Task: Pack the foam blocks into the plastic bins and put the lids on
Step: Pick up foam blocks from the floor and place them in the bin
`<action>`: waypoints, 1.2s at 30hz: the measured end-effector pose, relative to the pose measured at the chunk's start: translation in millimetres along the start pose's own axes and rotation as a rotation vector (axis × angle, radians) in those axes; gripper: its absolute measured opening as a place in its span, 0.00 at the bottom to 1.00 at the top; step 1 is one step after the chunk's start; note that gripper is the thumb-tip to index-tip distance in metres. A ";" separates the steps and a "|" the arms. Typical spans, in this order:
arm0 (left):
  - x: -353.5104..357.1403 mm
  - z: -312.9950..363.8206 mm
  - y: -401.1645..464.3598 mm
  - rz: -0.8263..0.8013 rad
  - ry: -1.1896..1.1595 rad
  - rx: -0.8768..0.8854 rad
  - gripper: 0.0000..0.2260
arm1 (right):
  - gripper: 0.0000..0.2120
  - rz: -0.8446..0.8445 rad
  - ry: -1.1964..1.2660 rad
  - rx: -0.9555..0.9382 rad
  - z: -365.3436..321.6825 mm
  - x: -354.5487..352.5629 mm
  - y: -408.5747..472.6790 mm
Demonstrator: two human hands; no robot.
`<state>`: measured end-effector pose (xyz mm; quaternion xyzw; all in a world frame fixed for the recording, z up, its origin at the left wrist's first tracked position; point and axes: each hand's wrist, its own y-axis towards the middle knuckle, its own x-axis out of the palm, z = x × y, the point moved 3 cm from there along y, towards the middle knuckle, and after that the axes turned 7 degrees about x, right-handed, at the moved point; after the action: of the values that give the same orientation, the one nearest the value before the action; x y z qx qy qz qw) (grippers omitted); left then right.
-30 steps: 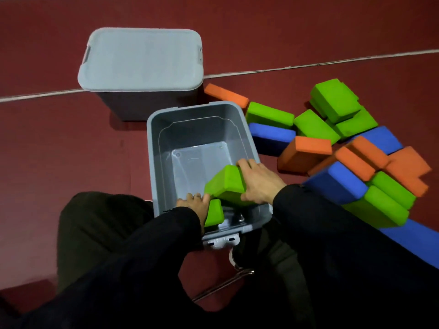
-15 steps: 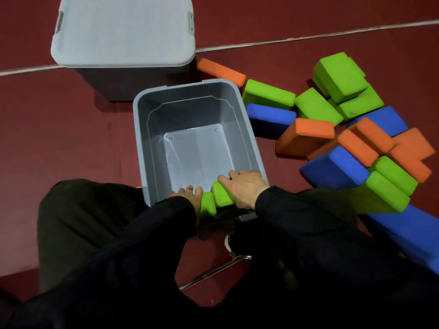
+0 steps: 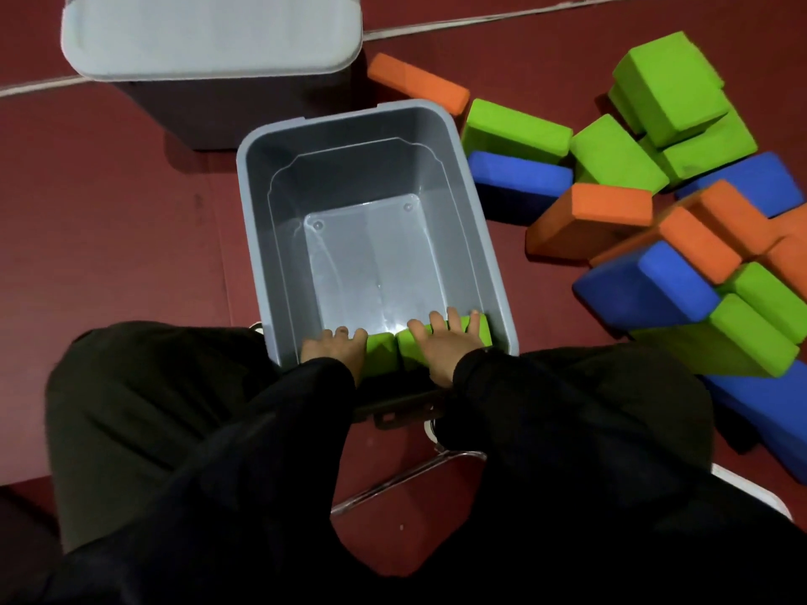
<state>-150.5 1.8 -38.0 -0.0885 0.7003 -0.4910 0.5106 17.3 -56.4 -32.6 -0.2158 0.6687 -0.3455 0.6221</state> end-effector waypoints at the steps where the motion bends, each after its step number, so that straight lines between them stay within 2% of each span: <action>1: -3.4 0.3 3.0 0.002 0.025 -0.008 0.31 | 0.39 0.018 0.024 0.006 -1.4 7.0 0.3; 5: -7.1 3.4 18.9 -0.002 0.001 0.013 0.29 | 0.47 0.052 0.129 -0.001 1.0 15.2 14.2; 7: -1.9 3.8 23.0 0.008 -0.048 0.036 0.31 | 0.49 0.060 0.169 0.005 0.8 15.8 19.6; 11: -1.8 7.5 29.3 -0.021 -0.181 0.068 0.28 | 0.50 0.072 0.154 0.023 -5.3 29.0 14.7; 15: 2.1 20.3 36.7 -0.017 -0.162 0.077 0.35 | 0.49 0.038 0.111 0.011 -5.5 28.0 22.0; 18: 3.7 22.5 37.2 -0.106 -0.235 0.093 0.40 | 0.46 -0.094 0.163 0.013 -1.9 20.1 26.6; 21: -4.1 24.2 30.8 -0.150 -0.294 0.141 0.31 | 0.40 -0.255 0.216 0.024 -1.6 2.1 22.8; 25: -19.5 24.1 31.2 -0.106 -0.328 0.103 0.29 | 0.30 -0.179 0.351 0.028 14.7 -53.1 17.9; 28: -18.3 39.9 22.2 -0.212 -0.326 0.132 0.19 | 0.25 -0.136 0.504 0.023 35.8 -85.9 6.6; 29: -14.1 45.1 15.5 -0.221 -0.331 0.125 0.18 | 0.25 -0.115 0.522 0.029 43.9 -94.5 2.7; 30: -8.6 48.2 12.8 -0.194 -0.323 0.118 0.20 | 0.24 -0.092 0.520 0.032 51.2 -103.1 -1.1; 33: 0.7 44.9 13.9 -0.069 -0.321 0.058 0.34 | 0.23 -0.034 0.464 0.033 72.2 -126.3 -6.5; 36: -6.6 40.5 21.1 -0.011 -0.455 0.043 0.46 | 0.21 0.000 0.420 0.023 93.0 -138.2 -13.4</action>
<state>-106.9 -7.7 -50.2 -0.1898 0.5559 -0.4758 0.6546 125.0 15.9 72.7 -0.1320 0.7795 -0.3907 0.4714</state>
